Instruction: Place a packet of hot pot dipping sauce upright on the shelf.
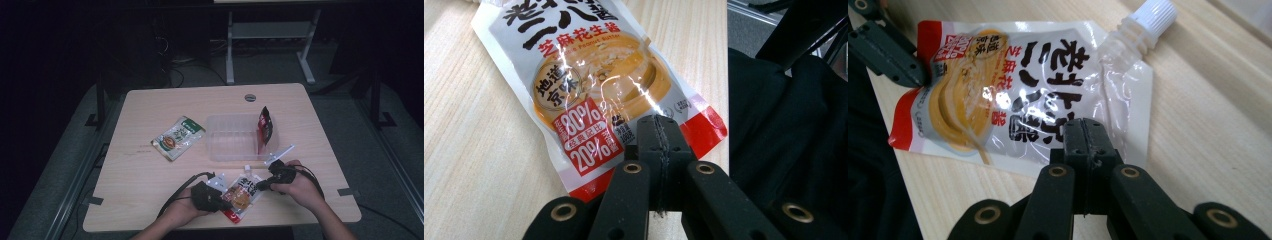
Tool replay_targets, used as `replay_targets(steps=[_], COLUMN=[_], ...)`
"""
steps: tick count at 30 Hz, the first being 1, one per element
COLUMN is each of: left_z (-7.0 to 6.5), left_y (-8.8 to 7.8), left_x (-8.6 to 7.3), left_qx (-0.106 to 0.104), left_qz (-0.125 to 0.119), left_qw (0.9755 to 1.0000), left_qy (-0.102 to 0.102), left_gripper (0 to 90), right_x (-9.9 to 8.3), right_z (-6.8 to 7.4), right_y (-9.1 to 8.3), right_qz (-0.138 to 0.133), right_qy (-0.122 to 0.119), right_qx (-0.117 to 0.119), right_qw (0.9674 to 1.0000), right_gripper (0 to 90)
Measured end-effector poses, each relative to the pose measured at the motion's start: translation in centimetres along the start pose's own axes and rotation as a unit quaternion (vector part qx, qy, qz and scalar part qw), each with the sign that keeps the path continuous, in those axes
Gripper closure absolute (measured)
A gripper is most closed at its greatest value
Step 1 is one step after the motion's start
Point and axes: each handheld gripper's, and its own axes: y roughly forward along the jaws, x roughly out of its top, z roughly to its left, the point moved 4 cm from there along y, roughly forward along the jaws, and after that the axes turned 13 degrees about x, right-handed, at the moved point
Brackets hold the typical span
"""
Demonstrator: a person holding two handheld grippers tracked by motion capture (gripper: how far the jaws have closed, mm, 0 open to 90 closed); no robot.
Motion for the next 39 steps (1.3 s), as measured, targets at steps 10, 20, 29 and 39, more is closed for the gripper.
replay_targets(steps=[10, 20, 29, 39], left_z=[1.0, 2.5, 2.8, 2.8], left_y=[-0.3, -0.7, -1.3, -0.3], left_x=[-0.2, -0.6, -0.4, -0.6], left_qx=[0.044, 0.061, 0.064, 0.059], left_qz=[0.013, 0.014, -0.010, -0.001], left_qw=[0.9989, 0.9979, 0.9975, 0.9977], left_qy=[0.006, -0.016, -0.029, -0.033], left_gripper=[89.8, 89.7, 89.6, 89.8], right_x=[-0.4, -0.3, -1.3, -1.4], right_z=[0.8, 1.5, 0.0, -1.4], right_y=[0.3, 0.2, -2.1, -1.6], right_qz=[0.014, 0.009, -0.044, -0.069], right_qy=[-0.006, -0.020, 0.024, 0.054], right_qx=[0.007, 0.025, 0.001, 0.032], right_qw=[0.9999, 0.9994, 0.9988, 0.9956], right_gripper=[90.0, 90.0, 73.4, 47.2])
